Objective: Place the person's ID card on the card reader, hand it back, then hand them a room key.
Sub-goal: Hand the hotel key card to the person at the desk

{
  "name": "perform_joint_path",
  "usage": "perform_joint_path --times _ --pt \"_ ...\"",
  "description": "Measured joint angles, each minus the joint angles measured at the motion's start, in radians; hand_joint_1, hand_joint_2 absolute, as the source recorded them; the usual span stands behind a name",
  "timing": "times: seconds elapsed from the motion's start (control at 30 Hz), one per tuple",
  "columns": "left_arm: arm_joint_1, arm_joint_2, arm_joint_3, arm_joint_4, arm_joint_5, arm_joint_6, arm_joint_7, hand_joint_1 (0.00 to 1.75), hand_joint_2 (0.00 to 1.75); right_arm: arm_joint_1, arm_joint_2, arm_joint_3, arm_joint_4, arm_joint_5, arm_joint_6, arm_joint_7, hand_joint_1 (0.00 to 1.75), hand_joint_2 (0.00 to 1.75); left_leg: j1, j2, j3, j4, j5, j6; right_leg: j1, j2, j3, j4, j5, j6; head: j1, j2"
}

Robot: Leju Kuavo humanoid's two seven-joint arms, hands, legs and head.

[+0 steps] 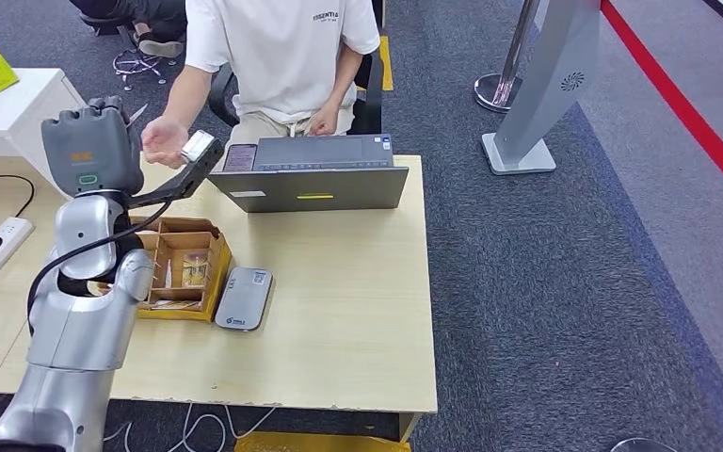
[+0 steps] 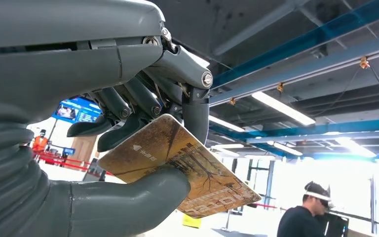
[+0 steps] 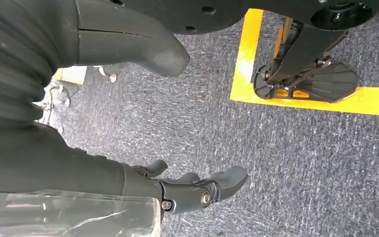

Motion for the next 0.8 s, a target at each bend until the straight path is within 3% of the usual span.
perform_joint_path --times 0.2,0.33,0.63,0.8 --pt "-0.019 0.002 0.014 0.066 0.000 0.008 0.011 1.75 1.75 -0.004 0.000 0.003 0.000 0.014 0.000 -0.004 0.00 1.75 0.000 0.000 0.000 0.000 0.000 0.000 0.000 0.000 0.000 0.000 0.000 0.000 0.000 0.000" --pt "-0.022 0.003 0.015 0.092 0.000 0.015 0.009 0.00 1.75 -0.004 0.000 0.003 0.000 0.011 0.000 -0.017 0.00 1.75 0.000 0.000 0.000 0.000 0.000 0.000 0.000 0.000 0.000 0.000 0.000 0.000 0.000 0.000" --pt "-0.028 -0.002 0.018 0.123 0.000 0.011 -0.022 0.00 1.75 -0.005 0.000 0.001 0.000 0.008 0.003 0.008 0.00 1.75 0.000 0.000 0.000 0.000 0.000 0.000 0.000 0.000 0.000 0.000 0.000 0.000 0.000 0.000" --pt "-0.016 -0.032 0.016 0.104 0.002 -0.008 -0.098 0.00 1.75 -0.005 0.000 -0.014 0.000 -0.007 0.001 0.013 0.00 1.75 0.000 0.000 0.000 0.001 0.000 0.000 0.000 0.000 0.000 0.000 0.000 0.000 0.000 0.000"
